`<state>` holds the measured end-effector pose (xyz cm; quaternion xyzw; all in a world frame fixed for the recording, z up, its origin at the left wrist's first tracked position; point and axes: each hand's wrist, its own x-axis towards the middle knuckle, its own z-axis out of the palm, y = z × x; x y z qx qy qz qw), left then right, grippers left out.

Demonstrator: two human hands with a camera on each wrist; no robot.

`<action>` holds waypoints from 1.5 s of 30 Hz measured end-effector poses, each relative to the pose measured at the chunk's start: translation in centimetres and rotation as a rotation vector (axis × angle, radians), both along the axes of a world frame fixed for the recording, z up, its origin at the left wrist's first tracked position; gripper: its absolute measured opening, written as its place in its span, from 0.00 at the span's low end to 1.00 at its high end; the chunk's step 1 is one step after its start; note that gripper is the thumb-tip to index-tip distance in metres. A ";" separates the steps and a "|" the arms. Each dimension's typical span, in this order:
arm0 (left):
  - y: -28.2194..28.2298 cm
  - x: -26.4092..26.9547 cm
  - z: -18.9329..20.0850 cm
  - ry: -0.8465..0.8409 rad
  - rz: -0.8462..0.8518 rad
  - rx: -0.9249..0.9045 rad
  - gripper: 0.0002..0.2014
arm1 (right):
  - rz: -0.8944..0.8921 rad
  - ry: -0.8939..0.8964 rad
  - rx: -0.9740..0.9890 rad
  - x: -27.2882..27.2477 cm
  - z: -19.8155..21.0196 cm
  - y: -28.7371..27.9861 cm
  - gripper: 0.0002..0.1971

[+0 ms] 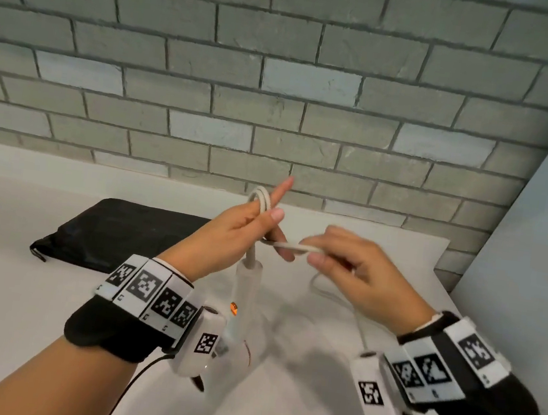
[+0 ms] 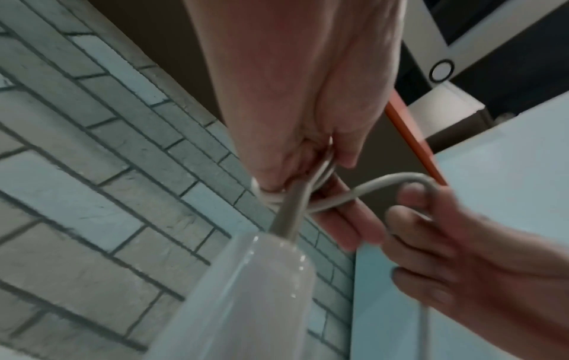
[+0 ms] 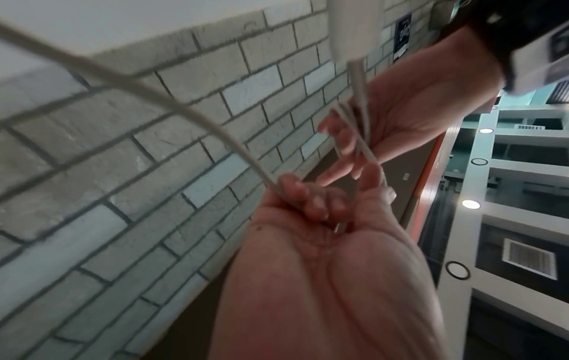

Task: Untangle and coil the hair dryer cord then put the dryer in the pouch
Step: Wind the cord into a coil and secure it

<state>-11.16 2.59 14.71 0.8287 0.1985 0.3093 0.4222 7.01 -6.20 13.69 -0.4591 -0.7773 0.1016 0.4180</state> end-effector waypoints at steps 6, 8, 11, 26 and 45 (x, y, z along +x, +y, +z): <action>-1.0 0.6 -0.2 -0.007 -0.208 -0.165 0.17 | -0.209 0.055 0.228 0.6 3.9 1.7 0.10; -0.9 0.8 -0.4 -0.050 -0.271 -0.200 0.14 | -0.194 0.056 0.228 0.2 4.2 2.4 0.05; -0.9 0.9 -0.6 -0.103 -0.360 -0.284 0.12 | -0.198 0.077 0.201 -0.2 3.5 3.7 0.08; 0.4 1.4 -1.9 -0.469 -0.208 -0.435 0.13 | -0.135 -0.271 -0.278 -1.1 -6.9 4.3 0.16; -1.5 1.2 -0.1 0.030 -0.255 -0.113 0.22 | -0.269 -0.013 0.414 0.1 5.3 0.2 0.11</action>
